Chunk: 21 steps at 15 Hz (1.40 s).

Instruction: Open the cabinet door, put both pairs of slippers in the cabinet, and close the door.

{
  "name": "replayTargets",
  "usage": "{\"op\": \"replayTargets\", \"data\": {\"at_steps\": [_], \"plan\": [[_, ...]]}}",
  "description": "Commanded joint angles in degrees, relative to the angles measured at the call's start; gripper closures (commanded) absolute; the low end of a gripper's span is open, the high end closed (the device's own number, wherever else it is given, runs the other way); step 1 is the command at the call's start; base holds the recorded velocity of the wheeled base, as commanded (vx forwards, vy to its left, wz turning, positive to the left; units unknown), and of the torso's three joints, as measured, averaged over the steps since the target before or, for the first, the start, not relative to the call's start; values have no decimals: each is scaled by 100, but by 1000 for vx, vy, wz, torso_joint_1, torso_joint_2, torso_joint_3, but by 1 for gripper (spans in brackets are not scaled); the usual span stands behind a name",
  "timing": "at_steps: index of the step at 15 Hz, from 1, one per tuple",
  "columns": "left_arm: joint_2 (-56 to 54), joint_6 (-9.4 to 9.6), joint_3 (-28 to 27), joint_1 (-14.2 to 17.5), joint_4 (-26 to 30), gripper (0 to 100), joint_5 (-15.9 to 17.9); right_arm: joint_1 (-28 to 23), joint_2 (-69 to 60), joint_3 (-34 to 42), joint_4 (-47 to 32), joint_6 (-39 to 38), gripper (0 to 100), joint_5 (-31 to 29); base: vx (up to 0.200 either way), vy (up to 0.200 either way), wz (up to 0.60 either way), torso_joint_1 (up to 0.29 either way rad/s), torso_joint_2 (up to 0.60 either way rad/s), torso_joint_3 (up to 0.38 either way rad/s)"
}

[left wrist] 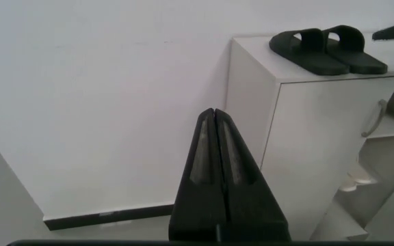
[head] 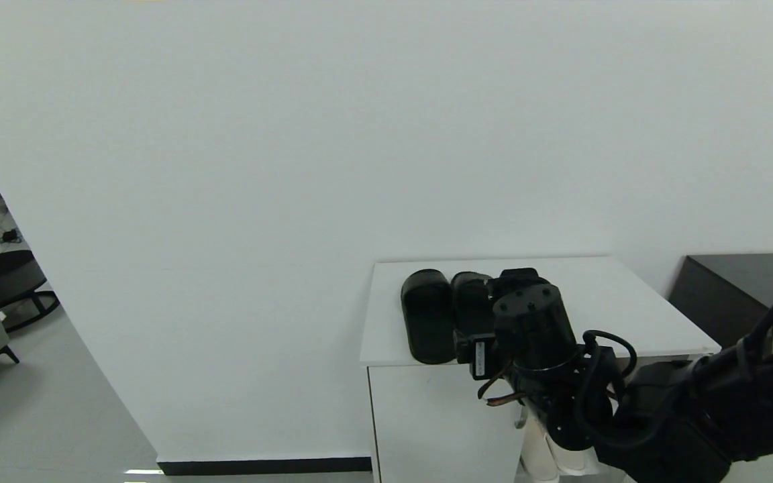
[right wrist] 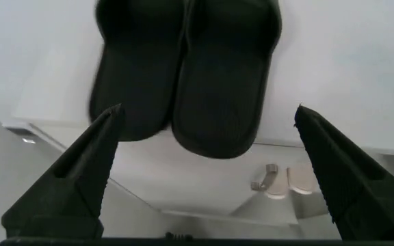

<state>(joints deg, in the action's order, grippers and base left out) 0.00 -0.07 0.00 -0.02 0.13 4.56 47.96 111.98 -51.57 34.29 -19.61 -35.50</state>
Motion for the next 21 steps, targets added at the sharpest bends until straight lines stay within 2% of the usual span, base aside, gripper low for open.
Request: {"op": "replayTargets", "data": {"at_steps": [1, 6, 12, 16, 21], "plan": [[9, -1, 0, 2, -5, 100, 1, -23, 245, -117, 42, 2, 0, 8, 200, 0, 0, 2, 2, -12], [9, -1, 0, 2, -5, 100, 1, -67, 887, -899, 25, 186, 0, 149, 0, 0, 0, 0, 0, 0], [9, -1, 0, 2, -5, 100, 1, -559, 1713, -2006, -1, 502, 0, 289, 0, 0, 0, 0, 0, 0], [9, -1, 0, 2, -5, 100, 1, -691, 2003, -2358, -1, 511, 0, 403, 0, 0, 0, 0, 0, 0], [9, -1, 0, 2, -5, 100, 1, -867, 2513, -3263, -318, 634, 0, 412, 0, 0, 0, 0, 0, 0]]}}
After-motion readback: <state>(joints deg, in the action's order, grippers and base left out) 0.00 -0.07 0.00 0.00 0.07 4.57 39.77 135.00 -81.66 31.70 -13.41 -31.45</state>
